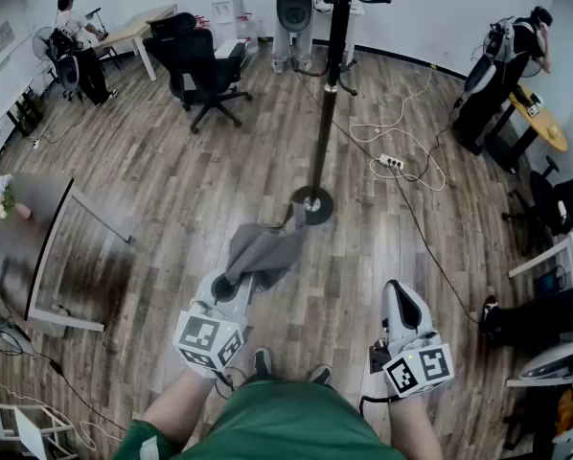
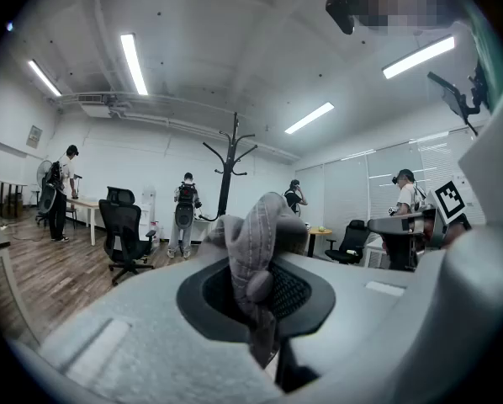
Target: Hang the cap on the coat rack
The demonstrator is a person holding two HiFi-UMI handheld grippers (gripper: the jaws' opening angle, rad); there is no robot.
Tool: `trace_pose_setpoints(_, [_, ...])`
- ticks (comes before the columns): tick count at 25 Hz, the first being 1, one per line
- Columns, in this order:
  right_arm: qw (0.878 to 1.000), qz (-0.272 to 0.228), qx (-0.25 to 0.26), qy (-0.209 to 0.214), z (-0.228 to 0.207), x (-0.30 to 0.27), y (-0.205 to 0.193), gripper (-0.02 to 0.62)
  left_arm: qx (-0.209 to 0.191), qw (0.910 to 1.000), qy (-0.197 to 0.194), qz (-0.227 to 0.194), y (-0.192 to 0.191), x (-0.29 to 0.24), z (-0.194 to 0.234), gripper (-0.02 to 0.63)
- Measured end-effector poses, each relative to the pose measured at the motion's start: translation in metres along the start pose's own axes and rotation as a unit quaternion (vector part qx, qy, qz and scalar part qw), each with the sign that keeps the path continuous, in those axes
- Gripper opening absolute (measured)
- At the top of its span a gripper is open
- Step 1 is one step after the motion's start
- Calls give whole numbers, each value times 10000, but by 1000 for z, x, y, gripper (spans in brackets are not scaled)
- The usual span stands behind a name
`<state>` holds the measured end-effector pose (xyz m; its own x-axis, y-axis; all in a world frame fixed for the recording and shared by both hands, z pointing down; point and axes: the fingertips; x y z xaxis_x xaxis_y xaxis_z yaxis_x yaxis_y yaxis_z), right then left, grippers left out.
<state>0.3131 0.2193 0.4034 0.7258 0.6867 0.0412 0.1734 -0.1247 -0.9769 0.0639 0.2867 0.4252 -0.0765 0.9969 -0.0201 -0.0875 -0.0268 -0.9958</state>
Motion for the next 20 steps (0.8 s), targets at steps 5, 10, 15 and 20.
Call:
trace_pose_setpoints(5, [10000,-18,82,19,25,-20,-3,2,82,10000,-21,-35,0,7,32,26])
trace_pose_setpoints(10, [9998,-42,171,-19,50,-33,-3,2,117,9998,-127,-92,4,14,56,26])
trace_pose_setpoints(15, [9988,-22,485,-102,76,-47,-8,2,151,9995,-261,-122,5,24,84,26])
trace_pose_setpoints(20, [9926,50,1194,-233,105,-57,-13,2,142,9992,-369,-96,2,36,112,26])
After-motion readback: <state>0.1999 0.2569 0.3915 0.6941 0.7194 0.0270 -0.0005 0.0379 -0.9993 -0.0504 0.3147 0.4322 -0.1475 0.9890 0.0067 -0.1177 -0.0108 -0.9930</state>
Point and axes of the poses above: the fingertips, and each gripper's own axes: x backward along the fingers, z to its left, y out of its top, and after that the axes turned 4 degrees about -z, right-handed
